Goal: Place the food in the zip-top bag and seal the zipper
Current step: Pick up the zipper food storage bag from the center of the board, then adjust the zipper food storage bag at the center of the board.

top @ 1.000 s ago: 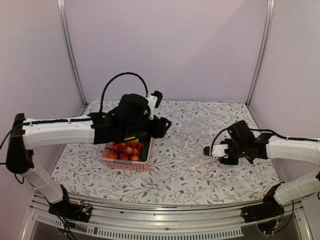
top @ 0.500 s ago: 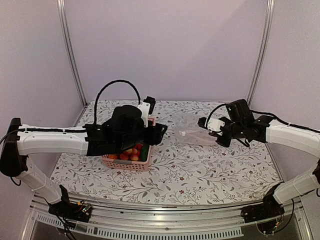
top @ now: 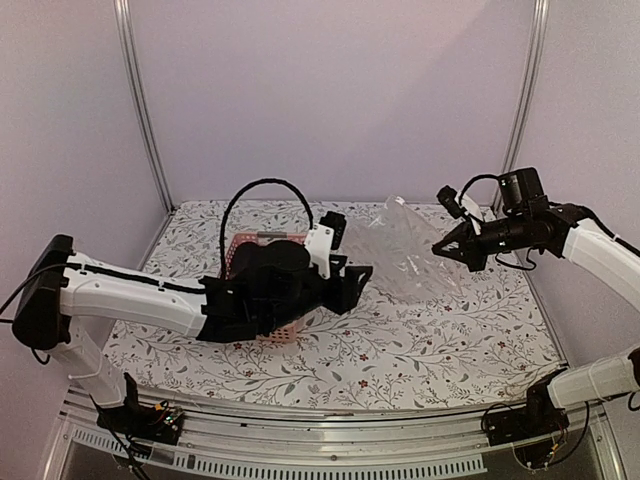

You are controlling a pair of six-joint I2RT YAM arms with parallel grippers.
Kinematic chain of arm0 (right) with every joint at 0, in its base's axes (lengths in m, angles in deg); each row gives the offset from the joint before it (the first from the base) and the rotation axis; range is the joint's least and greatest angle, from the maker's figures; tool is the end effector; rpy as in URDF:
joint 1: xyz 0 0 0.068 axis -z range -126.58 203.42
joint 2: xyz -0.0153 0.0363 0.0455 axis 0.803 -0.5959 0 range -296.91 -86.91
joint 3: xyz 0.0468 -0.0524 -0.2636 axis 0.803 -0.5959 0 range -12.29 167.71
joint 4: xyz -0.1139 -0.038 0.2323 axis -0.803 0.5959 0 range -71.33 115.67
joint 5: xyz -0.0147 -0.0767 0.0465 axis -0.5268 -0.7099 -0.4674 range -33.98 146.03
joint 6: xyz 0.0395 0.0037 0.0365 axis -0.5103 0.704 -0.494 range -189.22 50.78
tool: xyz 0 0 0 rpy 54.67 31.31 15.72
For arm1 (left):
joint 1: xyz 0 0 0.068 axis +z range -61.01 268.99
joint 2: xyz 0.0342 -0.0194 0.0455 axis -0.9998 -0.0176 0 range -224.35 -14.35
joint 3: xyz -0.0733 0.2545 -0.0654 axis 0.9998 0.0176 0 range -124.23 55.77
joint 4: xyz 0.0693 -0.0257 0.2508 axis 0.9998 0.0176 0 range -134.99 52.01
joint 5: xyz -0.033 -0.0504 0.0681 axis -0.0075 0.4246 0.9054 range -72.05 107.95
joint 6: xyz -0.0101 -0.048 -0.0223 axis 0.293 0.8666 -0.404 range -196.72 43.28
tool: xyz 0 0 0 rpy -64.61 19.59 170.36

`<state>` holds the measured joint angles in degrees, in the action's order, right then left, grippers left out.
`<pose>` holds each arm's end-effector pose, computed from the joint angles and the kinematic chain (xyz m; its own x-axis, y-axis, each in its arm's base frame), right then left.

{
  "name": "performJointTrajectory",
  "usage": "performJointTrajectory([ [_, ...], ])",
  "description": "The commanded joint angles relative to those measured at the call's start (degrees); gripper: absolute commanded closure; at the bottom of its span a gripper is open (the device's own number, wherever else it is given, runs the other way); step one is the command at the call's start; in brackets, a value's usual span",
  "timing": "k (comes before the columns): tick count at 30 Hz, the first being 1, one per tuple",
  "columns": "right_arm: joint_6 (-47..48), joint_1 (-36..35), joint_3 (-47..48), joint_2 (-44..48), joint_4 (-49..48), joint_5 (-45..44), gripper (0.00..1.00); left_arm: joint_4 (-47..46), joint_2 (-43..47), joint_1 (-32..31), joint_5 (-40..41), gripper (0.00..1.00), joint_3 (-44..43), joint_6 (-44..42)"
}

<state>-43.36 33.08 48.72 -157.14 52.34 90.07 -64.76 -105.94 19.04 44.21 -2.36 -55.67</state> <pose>0.2350 0.1084 0.3114 -0.2808 -0.4896 -0.8255 -0.8837 0.4675 0.0233 0.1408 -0.3400 0.2673 -0.3254 -0.0480 -0.9443 0.6195 0.7437 -0.2513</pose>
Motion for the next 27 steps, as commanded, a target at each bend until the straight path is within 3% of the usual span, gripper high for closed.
performJointTrajectory([
  [1, -4.76, 1.35, -1.35, 2.00, 2.41, 6.44, 1.00, -6.63, -5.47, -1.44, -6.49, 0.51, -5.08, -0.04],
  [3, -6.05, 1.44, -1.84, 3.23, 1.72, 4.31, 1.00, -9.74, -7.69, -1.74, -9.64, 0.61, -6.92, 0.06],
  [5, -7.04, 1.43, -1.63, 4.47, 1.01, 1.88, 1.00, -11.33, -10.17, -1.92, -10.65, 0.62, -9.94, 1.73],
  [9, -8.72, 1.38, -0.41, 6.79, -0.63, -2.40, 1.00, -11.18, -14.90, -1.99, -8.63, 0.42, -16.83, 6.66],
  [12, -9.37, 1.30, 0.86, 6.74, -1.02, -4.44, 1.00, -7.91, -18.69, -1.47, -5.33, 0.39, -22.80, 10.44],
  [15, -10.64, 0.25, 1.40, 5.97, -2.18, -7.87, 1.00, -8.16, -21.69, -0.91, -3.66, 0.42, -26.49, 12.30],
  [20, -11.90, -2.28, 2.28, 5.59, -3.33, -14.26, 1.00, -7.91, -25.57, 1.79, -6.28, 0.61, -31.05, 17.28],
  [22, -12.13, -2.56, 2.58, 5.49, -3.72, -16.41, 1.00, -8.29, -26.65, 2.36, -6.95, 0.63, -31.80, 18.37],
  [27, -12.35, -2.60, 4.58, 3.90, -4.71, -24.19, 1.00, -6.48, -27.17, 1.99, -7.03, 0.49, -33.27, 17.19],
])
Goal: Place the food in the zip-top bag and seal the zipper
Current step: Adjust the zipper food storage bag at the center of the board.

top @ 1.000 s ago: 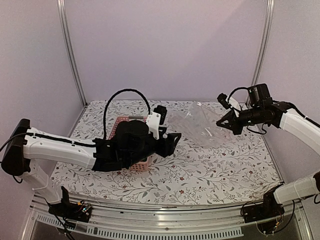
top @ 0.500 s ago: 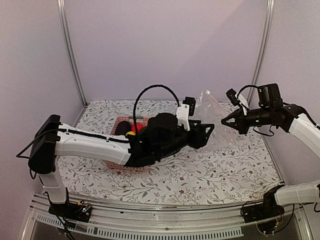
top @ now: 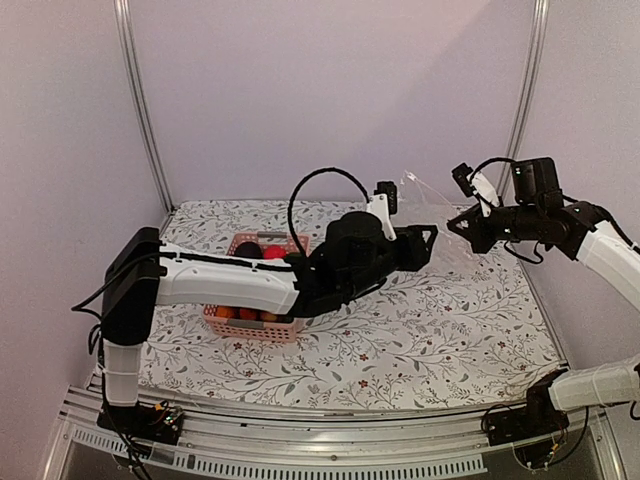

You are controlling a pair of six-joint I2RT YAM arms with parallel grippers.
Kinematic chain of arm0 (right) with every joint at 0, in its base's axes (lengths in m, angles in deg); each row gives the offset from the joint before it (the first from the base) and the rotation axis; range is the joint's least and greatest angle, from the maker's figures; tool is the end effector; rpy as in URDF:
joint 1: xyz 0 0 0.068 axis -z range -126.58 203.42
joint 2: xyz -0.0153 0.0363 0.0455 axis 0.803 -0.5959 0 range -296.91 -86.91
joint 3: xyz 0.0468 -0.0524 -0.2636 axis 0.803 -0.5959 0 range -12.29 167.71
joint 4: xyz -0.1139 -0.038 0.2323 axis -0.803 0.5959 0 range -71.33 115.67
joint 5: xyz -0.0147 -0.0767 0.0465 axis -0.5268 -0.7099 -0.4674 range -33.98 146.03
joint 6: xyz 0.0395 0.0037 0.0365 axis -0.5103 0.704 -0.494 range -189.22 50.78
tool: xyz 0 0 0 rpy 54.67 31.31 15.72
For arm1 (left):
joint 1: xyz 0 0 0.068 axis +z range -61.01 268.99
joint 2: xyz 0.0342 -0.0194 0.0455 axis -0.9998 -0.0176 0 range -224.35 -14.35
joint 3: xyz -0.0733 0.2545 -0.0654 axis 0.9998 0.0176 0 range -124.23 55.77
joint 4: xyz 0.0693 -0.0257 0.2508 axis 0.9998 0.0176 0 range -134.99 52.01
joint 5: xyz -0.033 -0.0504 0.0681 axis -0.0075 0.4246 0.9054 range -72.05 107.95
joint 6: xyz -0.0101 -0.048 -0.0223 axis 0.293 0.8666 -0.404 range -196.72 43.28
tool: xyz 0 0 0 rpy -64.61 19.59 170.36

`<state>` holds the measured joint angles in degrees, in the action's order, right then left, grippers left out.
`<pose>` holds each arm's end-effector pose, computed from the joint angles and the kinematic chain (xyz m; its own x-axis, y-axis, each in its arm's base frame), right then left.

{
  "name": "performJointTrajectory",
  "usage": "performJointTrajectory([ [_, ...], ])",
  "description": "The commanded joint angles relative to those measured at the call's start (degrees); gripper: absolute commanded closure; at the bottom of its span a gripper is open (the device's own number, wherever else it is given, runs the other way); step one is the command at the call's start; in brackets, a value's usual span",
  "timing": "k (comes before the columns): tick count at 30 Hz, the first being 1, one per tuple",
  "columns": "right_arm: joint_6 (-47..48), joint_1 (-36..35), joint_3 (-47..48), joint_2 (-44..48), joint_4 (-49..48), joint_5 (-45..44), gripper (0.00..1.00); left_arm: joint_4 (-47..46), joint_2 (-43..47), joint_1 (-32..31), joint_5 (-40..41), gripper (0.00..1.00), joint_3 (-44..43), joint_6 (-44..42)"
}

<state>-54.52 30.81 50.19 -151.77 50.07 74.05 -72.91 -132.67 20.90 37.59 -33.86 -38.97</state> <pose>0.2217 0.1043 0.3422 -0.3434 -0.4045 -0.8476 -0.7136 0.6991 -0.0445 0.1963 -0.4561 0.2794 -0.4622 -0.3962 -0.7933 0.5886 0.5320 -0.6086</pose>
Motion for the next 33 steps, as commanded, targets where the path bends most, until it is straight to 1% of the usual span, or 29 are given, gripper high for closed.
performJointTrajectory([
  [1, -0.99, -0.33, 4.03, -1.91, -2.43, -8.51, 1.00, 2.37, 0.18, -0.04, 0.90, 0.48, -1.31, 0.60],
  [5, 0.66, -0.35, 6.24, -3.02, -1.00, -5.33, 1.00, 3.12, 1.74, 0.66, 5.67, 0.47, 1.95, 1.06],
  [9, -0.58, -0.33, 5.33, -2.40, 0.26, -1.68, 1.00, 2.53, 2.32, 2.43, 7.64, 0.42, 5.37, 1.51],
  [12, -0.03, -0.33, 4.29, -1.77, 2.19, 3.77, 1.00, -1.54, 2.14, 3.99, 6.07, 0.42, 7.63, -0.92],
  [14, 1.21, -0.33, 3.85, -1.84, 4.45, 8.96, 1.00, -5.25, 1.76, 5.04, 2.80, 0.43, 9.18, -3.13],
  [19, 4.04, -0.34, 2.04, -1.85, 9.31, 20.82, 1.00, -5.39, -1.78, 7.78, 0.57, 0.45, 6.50, -5.15],
  [23, 6.61, -0.33, 1.27, -1.73, 13.11, 28.06, 1.00, -4.38, -7.37, 10.24, -2.73, 0.46, -0.11, -5.99],
  [24, 6.80, -0.34, 1.18, -1.69, 12.94, 28.02, 1.00, -3.82, -9.00, 10.67, -3.63, 0.46, -2.11, -6.22],
  [25, 5.62, -0.26, 0.91, -1.18, 11.84, 25.02, 1.00, -2.60, -10.79, 11.24, -4.77, 0.47, -4.57, -6.43],
  [26, 5.39, -0.24, 1.04, -1.00, 11.24, 22.48, 1.00, -2.71, -10.24, 11.24, -4.83, 0.47, -4.34, -6.38],
  [28, 3.74, 0.30, 1.38, -0.57, 9.11, 16.10, 1.00, -4.40, -6.78, 10.86, -4.13, 0.47, -0.08, -6.50],
  [31, 2.34, 1.22, 1.22, -0.06, 5.92, 7.74, 1.00, -8.21, 1.36, 8.72, -1.27, 0.47, 8.93, -6.79],
  [33, 1.94, 1.32, 0.45, 0.32, 3.83, 3.68, 1.00, -9.88, 5.82, 6.71, 0.30, 0.52, 13.62, -8.06],
])
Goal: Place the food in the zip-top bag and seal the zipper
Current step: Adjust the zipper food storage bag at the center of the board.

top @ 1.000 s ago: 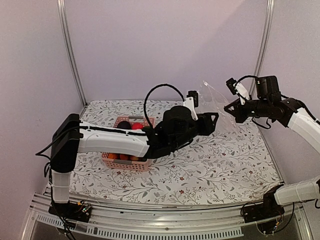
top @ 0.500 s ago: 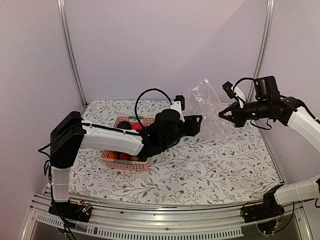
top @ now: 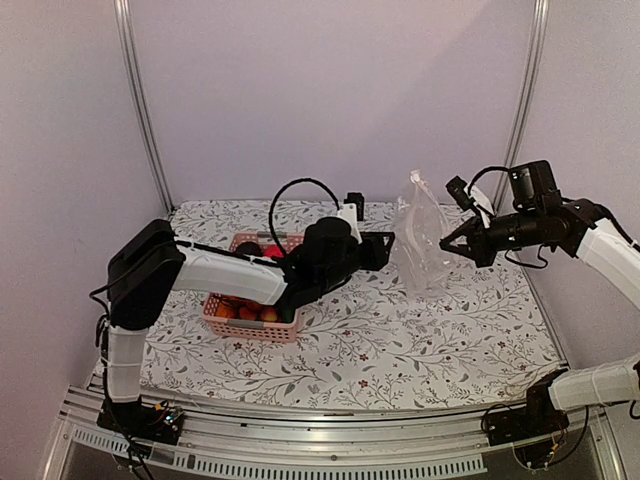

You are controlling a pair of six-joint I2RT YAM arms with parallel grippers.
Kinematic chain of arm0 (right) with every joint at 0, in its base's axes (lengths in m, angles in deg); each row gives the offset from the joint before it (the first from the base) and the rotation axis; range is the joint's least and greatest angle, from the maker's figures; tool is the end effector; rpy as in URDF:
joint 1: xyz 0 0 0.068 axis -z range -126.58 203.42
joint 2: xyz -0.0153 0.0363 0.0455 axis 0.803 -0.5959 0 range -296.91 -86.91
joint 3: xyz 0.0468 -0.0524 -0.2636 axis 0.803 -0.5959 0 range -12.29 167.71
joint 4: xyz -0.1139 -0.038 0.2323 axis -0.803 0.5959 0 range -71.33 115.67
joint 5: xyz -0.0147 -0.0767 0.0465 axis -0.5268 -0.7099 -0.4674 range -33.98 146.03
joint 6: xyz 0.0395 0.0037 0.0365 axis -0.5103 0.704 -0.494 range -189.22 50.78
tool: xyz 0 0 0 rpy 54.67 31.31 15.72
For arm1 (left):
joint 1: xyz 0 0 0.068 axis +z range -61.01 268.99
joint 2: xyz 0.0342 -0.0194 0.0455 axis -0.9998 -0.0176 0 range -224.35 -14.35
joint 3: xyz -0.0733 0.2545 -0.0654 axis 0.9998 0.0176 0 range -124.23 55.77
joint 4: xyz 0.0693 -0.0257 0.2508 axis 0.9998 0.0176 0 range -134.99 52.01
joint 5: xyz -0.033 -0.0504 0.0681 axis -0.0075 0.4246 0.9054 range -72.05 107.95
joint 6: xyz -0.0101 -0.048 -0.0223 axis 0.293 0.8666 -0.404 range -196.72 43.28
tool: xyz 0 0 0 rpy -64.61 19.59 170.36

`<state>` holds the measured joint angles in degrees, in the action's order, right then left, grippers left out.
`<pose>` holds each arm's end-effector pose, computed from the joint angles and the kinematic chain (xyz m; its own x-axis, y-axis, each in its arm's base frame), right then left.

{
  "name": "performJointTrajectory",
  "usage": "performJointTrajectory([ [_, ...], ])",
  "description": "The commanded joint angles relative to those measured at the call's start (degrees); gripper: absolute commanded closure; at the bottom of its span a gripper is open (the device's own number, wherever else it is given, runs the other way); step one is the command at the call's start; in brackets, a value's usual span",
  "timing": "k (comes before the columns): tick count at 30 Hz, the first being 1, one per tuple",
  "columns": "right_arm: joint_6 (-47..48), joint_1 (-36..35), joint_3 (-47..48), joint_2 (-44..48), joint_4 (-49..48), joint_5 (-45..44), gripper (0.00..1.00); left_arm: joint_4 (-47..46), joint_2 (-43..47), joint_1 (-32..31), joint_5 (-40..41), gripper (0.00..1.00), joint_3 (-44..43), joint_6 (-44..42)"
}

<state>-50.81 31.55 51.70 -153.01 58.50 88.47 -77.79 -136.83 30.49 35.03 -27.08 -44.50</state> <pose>0.2133 0.1062 0.3362 -0.3722 -0.4367 -0.8190 -0.8456 0.5233 0.1053 0.2680 -0.4174 0.2133 -0.4060 -0.3131 -0.8586 0.5275 0.6869 -0.4999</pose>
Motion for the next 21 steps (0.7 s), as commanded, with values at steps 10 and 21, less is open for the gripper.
performJointTrajectory([
  [10, -1.39, 0.50, -3.75, -2.06, -10.72, -10.85, 1.00, -1.08, 11.34, -5.13, -5.43, 0.89, 3.53, -1.93],
  [21, -2.74, 0.49, -1.89, -0.54, -11.66, -19.49, 1.00, 8.47, 3.00, -6.72, -7.62, 0.62, -10.12, 5.12],
])
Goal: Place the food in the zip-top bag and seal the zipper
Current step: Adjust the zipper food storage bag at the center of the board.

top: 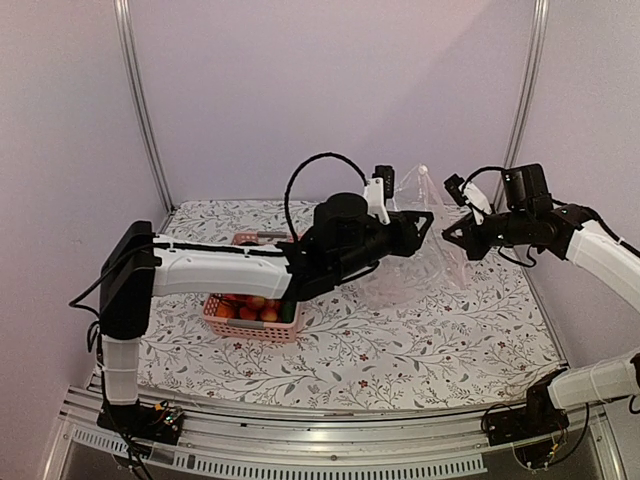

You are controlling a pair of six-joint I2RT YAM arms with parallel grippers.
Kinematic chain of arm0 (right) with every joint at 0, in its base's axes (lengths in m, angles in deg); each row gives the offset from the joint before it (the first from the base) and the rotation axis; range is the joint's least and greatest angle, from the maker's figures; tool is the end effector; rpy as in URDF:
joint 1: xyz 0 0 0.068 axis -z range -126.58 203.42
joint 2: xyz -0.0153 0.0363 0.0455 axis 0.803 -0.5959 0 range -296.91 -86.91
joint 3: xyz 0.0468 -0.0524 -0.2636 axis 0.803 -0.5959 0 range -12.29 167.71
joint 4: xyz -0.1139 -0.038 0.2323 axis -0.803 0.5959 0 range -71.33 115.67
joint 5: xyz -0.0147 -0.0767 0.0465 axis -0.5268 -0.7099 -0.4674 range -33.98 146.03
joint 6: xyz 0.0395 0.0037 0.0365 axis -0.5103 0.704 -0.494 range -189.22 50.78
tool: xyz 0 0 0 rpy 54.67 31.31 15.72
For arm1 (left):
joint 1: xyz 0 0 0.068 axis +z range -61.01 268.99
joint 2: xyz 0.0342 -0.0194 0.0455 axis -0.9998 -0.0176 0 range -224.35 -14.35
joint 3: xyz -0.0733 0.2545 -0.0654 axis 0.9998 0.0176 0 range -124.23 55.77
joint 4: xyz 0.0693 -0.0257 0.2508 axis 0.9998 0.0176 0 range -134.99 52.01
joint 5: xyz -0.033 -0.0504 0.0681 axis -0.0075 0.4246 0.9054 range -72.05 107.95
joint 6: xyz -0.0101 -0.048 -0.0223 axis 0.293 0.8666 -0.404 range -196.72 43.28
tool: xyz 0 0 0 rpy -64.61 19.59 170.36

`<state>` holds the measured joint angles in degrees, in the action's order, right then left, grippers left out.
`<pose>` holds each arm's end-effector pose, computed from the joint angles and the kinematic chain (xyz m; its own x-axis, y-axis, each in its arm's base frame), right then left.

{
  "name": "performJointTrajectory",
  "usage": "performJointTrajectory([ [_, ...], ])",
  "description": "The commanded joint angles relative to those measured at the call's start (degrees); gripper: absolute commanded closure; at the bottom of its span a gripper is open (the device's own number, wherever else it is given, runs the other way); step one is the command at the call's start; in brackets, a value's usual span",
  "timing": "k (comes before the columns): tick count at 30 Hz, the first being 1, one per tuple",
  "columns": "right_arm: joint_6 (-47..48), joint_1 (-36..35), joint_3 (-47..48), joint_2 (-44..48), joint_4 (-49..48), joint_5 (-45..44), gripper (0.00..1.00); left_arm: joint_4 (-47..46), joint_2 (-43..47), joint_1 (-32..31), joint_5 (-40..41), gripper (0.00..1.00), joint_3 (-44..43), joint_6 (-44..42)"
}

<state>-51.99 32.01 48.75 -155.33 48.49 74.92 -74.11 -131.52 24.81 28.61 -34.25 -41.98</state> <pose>0.2372 0.1054 0.3218 -0.3641 -0.4439 -0.8188 -0.7261 0.6859 -0.0489 0.2214 -0.4426 0.2937 -0.4460 -0.3642 -0.8176 0.6693 0.4708 -0.5748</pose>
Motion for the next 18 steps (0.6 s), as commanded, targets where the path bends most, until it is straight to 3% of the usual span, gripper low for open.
performJointTrajectory([
  [1, -1.91, 0.16, 1.75, 2.01, -1.76, -7.97, 1.00, 4.70, -2.48, -1.46, -0.76, 0.60, -3.31, 2.29],
  [8, -2.09, 2.99, 8.09, -0.03, -3.32, -23.10, 1.00, 6.17, 0.13, -2.38, 2.79, 0.49, -1.96, -4.05],
  [11, -1.09, 3.20, 8.42, -1.42, -5.32, -28.01, 1.00, 11.43, 6.44, -2.04, 10.16, 0.41, 2.33, -8.08],
  [14, 0.86, 3.16, 6.16, -1.04, -7.81, -29.21, 1.00, 20.64, 13.88, -0.04, 16.81, 0.32, 8.21, -10.92],
  [18, 2.20, 2.89, 0.60, -1.50, -8.58, -20.23, 1.00, 42.94, 21.21, 3.91, 22.86, 0.26, 12.30, -9.32],
])
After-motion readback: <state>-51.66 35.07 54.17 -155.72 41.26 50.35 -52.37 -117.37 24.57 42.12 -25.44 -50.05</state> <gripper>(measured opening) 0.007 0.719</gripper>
